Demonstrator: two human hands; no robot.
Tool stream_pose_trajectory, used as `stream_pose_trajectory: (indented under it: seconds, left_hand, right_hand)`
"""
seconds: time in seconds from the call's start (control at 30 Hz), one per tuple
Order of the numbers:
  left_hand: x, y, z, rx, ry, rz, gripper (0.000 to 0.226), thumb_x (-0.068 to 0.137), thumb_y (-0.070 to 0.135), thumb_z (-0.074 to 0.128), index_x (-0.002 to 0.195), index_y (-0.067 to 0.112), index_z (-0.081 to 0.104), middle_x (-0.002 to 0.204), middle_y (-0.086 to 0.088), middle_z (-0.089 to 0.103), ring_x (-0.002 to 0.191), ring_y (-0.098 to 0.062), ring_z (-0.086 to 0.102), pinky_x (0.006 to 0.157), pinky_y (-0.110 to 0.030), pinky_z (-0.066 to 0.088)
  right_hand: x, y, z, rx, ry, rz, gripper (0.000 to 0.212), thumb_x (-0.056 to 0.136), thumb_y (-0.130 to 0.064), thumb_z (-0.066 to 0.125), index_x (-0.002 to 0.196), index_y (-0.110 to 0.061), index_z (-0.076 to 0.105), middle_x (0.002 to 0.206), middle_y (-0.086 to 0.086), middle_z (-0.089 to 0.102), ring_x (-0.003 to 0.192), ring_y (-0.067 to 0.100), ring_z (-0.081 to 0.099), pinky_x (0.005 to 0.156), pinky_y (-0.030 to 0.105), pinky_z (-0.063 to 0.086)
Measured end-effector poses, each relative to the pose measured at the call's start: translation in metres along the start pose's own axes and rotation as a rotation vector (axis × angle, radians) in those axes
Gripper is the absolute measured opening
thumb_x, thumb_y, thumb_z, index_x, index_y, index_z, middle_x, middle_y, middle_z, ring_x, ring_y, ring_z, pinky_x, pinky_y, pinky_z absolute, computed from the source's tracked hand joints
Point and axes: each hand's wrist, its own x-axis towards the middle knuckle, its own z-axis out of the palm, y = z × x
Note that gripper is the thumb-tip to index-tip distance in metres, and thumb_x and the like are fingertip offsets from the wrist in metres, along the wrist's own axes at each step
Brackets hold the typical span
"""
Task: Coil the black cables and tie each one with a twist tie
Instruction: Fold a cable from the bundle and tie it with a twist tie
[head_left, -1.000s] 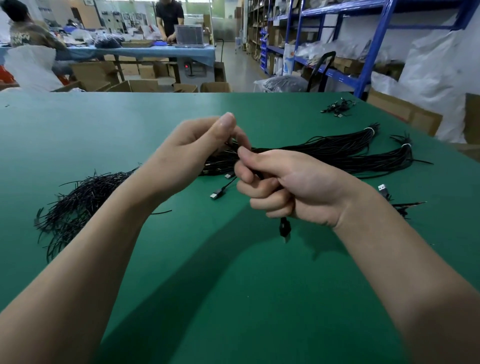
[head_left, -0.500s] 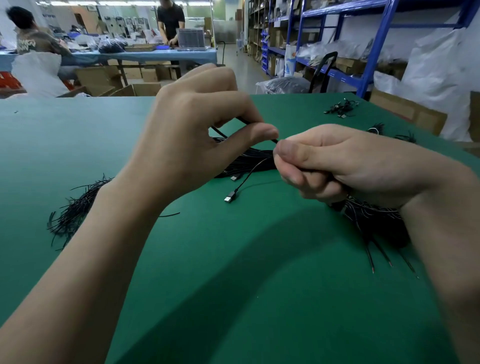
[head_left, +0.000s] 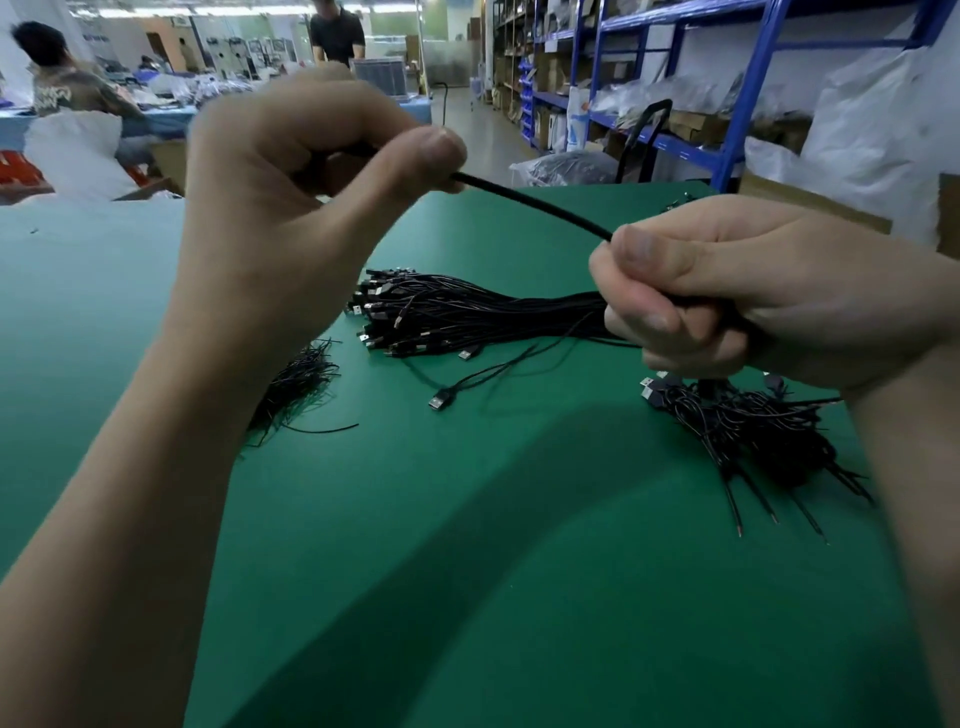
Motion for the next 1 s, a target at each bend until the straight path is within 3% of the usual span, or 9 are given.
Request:
stream_pose_trajectory:
  seconds: [0.07,0.2,0.37,0.53,0.63,0.7,0.73,0.87,1.0]
  left_hand:
    - [-0.003,-0.004,0.005,-0.017,-0.146,-0.047,0.025,0.102,0.045,0.055,0.096,0.029,0.073,0.06,0.013,0.048,0.054,-0.005,0.036,0.051,-0.019,0.026]
    - [-0.01,-0.009,0.024,-0.132,-0.409,-0.133,0.033,0.105,0.043,0.045,0.106,0.027,0.074,0.063,-0.019,0.039,0.055,-0.034,0.035,0.051,-0.041,0.028]
    - [-0.016,-0.022,0.036,-0.204,-0.224,-0.185,0.017,0.104,0.032,0.055,0.106,0.026,0.071,0.06,0.0,0.039,0.053,-0.012,0.031,0.051,-0.023,0.024]
    - [-0.026,-0.033,0.058,-0.172,-0.192,-0.283,0.019,0.101,0.032,0.057,0.101,0.021,0.072,0.079,-0.028,0.063,0.069,-0.04,0.055,0.065,-0.053,0.047]
    - [-0.036,-0.035,0.069,-0.147,-0.205,-0.319,0.017,0.102,0.027,0.056,0.1,0.025,0.072,0.079,-0.012,0.069,0.071,-0.027,0.058,0.068,-0.043,0.047]
    - [-0.041,-0.032,0.077,-0.156,-0.232,-0.315,0.018,0.103,0.018,0.055,0.099,0.024,0.071,0.073,0.016,0.065,0.071,0.004,0.053,0.066,-0.024,0.044]
    - [-0.043,-0.028,0.083,-0.158,-0.256,-0.317,0.018,0.104,0.016,0.054,0.101,0.021,0.071,0.072,0.017,0.061,0.07,0.006,0.048,0.066,-0.02,0.04]
    - [-0.049,-0.011,0.098,-0.113,-0.387,-0.281,0.021,0.106,0.019,0.049,0.091,0.013,0.064,0.065,-0.003,0.046,0.062,-0.011,0.036,0.06,-0.033,0.035]
    - [-0.044,-0.006,0.094,0.045,-0.475,-0.194,0.025,0.105,0.02,0.05,0.082,0.015,0.055,0.06,-0.004,0.047,0.059,-0.024,0.041,0.061,-0.044,0.041]
  right_hand:
    - [0.003,0.004,0.0,0.015,-0.015,0.019,0.037,0.097,-0.04,0.047,0.068,-0.019,0.056,0.056,-0.004,0.027,0.044,0.01,0.02,0.043,0.027,0.009]
    - [0.013,0.012,0.004,0.079,-0.009,0.057,0.038,0.103,-0.035,0.043,0.071,-0.018,0.056,0.059,-0.001,0.021,0.046,0.01,0.017,0.041,0.021,0.011]
    - [0.024,0.022,0.011,0.208,0.019,0.09,0.034,0.104,-0.032,0.039,0.076,-0.017,0.053,0.061,-0.004,0.022,0.047,0.008,0.015,0.041,0.019,0.012]
    - [0.036,0.021,0.019,0.638,-0.032,0.048,0.023,0.103,-0.029,0.039,0.09,-0.017,0.054,0.068,-0.008,0.017,0.052,0.004,0.013,0.042,0.018,0.013]
    - [0.039,0.019,0.021,0.772,0.081,0.073,0.024,0.102,-0.027,0.041,0.088,-0.015,0.057,0.068,-0.009,0.019,0.053,0.004,0.014,0.043,0.02,0.013]
    - [0.041,0.017,0.022,0.836,0.171,0.055,0.024,0.101,-0.026,0.043,0.087,-0.013,0.059,0.066,-0.009,0.023,0.052,0.004,0.015,0.042,0.019,0.014]
    - [0.042,0.017,0.022,0.86,0.221,0.035,0.025,0.1,-0.025,0.043,0.087,-0.013,0.06,0.065,-0.009,0.024,0.051,0.004,0.015,0.041,0.019,0.015]
    - [0.047,0.024,0.019,0.773,0.495,-0.073,0.029,0.108,-0.023,0.038,0.093,-0.01,0.058,0.063,-0.008,0.028,0.047,0.003,0.021,0.039,0.017,0.019]
    - [0.052,0.036,0.017,0.366,0.788,-0.164,0.034,0.111,-0.019,0.033,0.094,-0.006,0.059,0.063,-0.004,0.046,0.05,0.007,0.039,0.047,0.02,0.035]
